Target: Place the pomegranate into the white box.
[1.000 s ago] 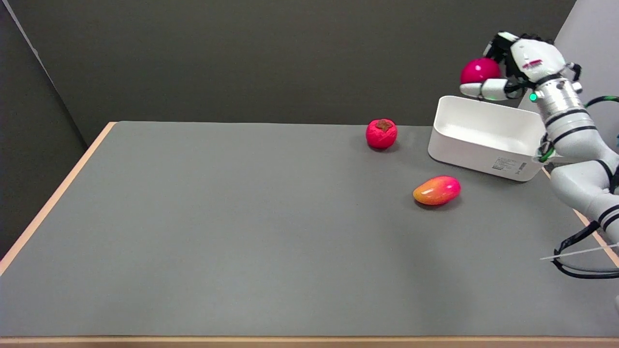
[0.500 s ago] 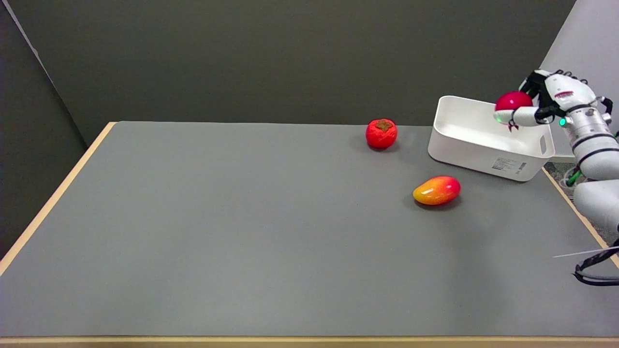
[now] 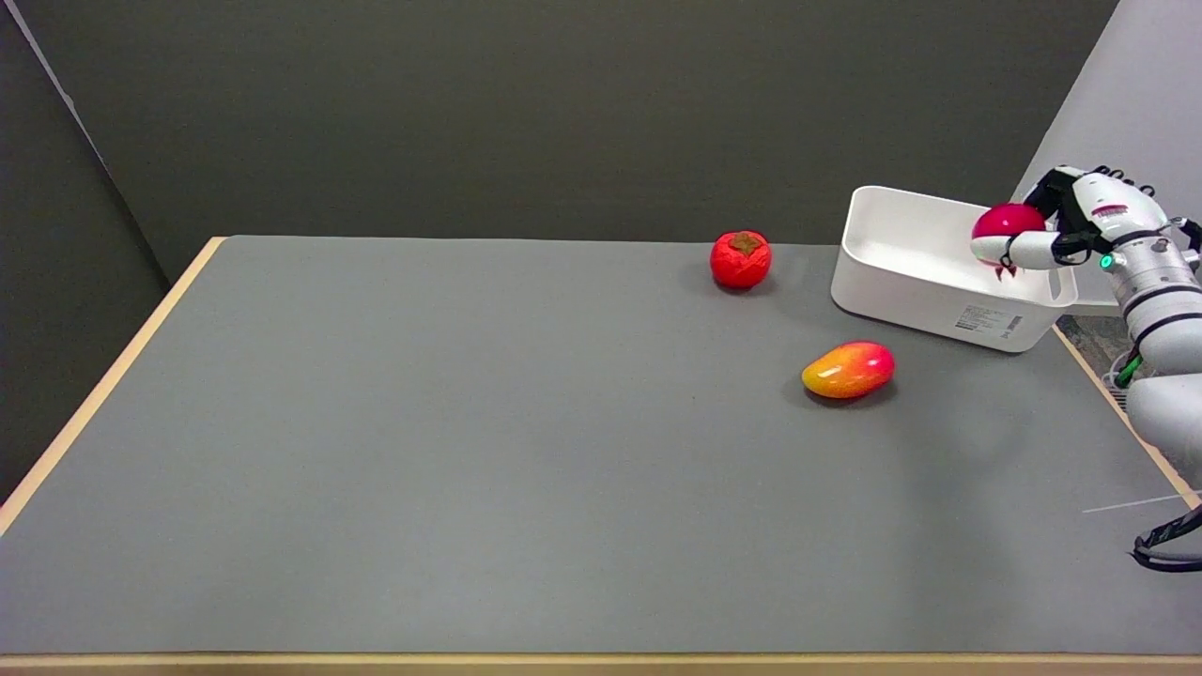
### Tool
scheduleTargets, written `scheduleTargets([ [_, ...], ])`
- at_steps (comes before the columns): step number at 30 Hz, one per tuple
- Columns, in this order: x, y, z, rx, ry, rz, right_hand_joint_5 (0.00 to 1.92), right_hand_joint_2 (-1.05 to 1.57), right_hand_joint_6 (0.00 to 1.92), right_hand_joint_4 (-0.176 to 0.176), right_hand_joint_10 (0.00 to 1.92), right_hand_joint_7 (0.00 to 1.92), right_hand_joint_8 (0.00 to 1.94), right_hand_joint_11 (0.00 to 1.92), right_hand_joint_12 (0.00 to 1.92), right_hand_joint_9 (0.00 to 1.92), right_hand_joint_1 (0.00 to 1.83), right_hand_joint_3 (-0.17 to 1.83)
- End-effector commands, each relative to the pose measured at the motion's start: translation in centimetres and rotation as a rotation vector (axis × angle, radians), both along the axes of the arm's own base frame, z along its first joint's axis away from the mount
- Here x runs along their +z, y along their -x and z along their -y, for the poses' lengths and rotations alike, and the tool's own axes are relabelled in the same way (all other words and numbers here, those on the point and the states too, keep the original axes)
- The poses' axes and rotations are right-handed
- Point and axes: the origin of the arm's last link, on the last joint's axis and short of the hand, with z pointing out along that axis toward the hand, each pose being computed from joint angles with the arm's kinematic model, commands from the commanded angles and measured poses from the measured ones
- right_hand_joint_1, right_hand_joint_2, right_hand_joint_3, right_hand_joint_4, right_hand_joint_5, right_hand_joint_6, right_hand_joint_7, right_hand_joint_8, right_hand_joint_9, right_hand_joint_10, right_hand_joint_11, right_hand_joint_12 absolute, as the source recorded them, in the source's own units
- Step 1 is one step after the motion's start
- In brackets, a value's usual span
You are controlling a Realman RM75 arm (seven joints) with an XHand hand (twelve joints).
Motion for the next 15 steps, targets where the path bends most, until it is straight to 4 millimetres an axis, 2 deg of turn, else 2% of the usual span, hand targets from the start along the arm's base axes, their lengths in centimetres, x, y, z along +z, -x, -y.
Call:
scheduleTargets([
  [1,-0.5,1.5,-0.3,0.084,-0.036,0.15,0.22,0.68,0.5,0.068,0.83,0.33,0.45,0.19,1.34,0.3,0.53,0.98],
  [3,-0.8,1.5,-0.2,0.085,-0.046,0.155,0.17,0.64,0.44,0.076,0.69,0.19,0.34,0.06,1.16,0.14,0.43,0.98],
  [5,-1.0,1.4,0.0,0.084,-0.059,0.148,0.15,0.62,0.44,0.08,0.62,0.11,0.29,0.01,1.09,0.04,0.4,0.98],
  [8,-1.5,1.2,0.3,0.086,-0.078,0.138,0.1,0.56,0.49,0.096,0.4,0.05,0.14,0.0,0.91,0.0,0.56,0.99],
  [10,-1.8,0.9,0.5,0.098,-0.095,0.128,0.12,0.57,0.45,0.097,0.39,0.05,0.15,0.0,0.95,0.01,0.4,0.94],
  [13,-2.8,0.0,0.8,0.161,-0.153,0.134,0.12,0.56,0.44,0.1,0.37,0.05,0.14,0.0,0.93,0.01,0.38,0.94],
  [15,-4.4,-1.6,1.1,0.246,-0.243,0.131,0.12,0.56,0.44,0.099,0.36,0.05,0.14,0.0,0.93,0.01,0.38,0.93],
])
